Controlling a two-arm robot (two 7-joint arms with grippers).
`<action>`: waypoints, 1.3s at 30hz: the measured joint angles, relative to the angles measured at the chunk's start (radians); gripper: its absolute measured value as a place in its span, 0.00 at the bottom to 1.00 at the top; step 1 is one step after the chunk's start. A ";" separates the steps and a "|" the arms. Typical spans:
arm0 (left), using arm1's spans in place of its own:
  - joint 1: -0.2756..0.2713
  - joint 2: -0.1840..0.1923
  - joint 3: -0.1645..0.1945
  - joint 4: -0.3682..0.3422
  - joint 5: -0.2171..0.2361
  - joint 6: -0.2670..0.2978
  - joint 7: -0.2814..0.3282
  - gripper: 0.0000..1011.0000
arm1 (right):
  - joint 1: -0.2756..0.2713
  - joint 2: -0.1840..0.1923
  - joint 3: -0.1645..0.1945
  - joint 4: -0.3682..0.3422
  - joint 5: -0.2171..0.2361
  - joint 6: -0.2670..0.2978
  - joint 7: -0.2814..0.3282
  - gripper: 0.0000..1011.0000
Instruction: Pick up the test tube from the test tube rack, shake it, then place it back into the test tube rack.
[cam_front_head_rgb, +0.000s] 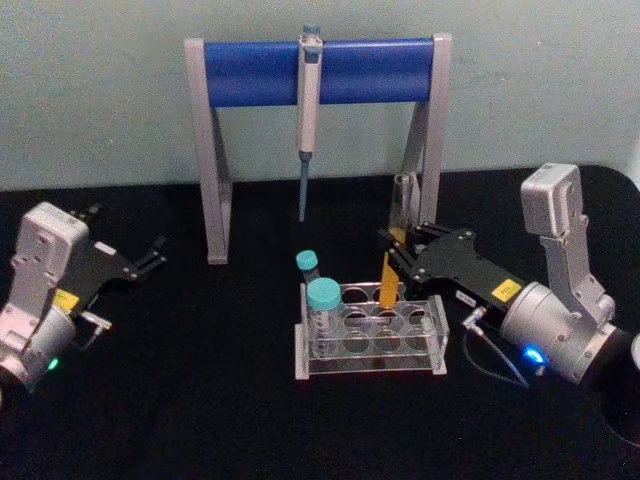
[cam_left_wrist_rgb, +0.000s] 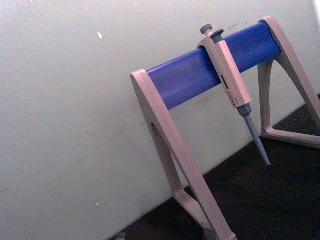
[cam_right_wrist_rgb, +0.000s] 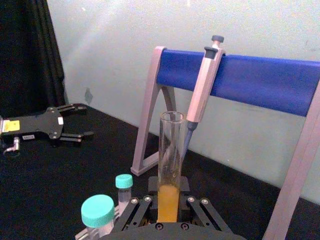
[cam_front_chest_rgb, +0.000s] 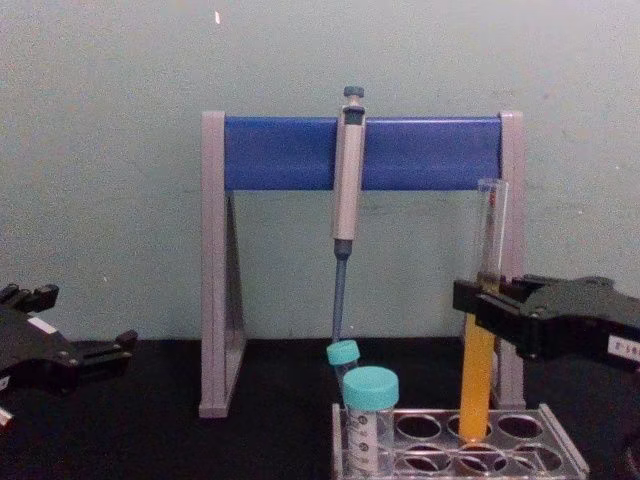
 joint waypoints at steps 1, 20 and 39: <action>0.000 0.000 0.000 0.000 0.000 0.000 0.000 0.99 | -0.001 -0.001 0.000 0.003 -0.001 -0.001 0.000 0.23; 0.000 0.000 0.000 0.000 0.000 0.000 0.000 0.99 | -0.012 -0.019 -0.009 0.048 -0.036 -0.001 -0.008 0.23; 0.000 0.000 0.000 0.000 0.000 0.000 0.000 0.99 | -0.015 -0.034 -0.010 0.075 -0.065 0.007 -0.012 0.23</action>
